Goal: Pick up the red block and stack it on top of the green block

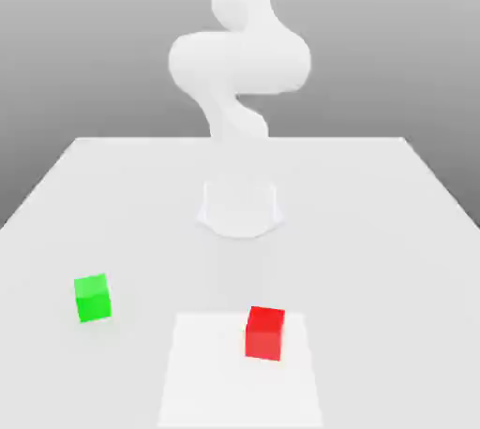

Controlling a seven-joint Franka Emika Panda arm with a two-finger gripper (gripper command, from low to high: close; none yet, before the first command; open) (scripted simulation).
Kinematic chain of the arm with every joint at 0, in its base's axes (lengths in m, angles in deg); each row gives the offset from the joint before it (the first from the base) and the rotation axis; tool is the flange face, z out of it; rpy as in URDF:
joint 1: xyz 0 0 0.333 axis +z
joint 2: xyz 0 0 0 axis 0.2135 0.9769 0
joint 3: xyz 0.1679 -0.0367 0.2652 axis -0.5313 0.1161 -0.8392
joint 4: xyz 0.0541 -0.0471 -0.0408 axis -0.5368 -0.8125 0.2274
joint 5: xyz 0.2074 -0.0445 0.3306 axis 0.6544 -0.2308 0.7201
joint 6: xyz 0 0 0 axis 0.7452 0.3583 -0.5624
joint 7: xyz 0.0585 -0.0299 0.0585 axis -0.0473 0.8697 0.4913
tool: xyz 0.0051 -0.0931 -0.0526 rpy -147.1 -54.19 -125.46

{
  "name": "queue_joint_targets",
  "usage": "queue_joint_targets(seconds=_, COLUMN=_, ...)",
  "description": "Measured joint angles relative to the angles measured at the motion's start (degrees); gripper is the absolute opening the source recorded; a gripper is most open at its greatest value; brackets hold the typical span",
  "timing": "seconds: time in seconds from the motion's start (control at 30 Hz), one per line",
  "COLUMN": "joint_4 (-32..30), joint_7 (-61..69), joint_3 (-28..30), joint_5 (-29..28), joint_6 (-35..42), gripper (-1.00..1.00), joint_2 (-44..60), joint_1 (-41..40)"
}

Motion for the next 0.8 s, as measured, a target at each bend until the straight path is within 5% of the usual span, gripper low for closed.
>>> queue_joint_targets(seconds=0.8, joint_4=-17.0, joint_7=-58.8, joint_3=-20.3, joint_5=3.1, joint_6=-16.3, gripper=0.00, joint_2=25.2, joint_1=-16.4)
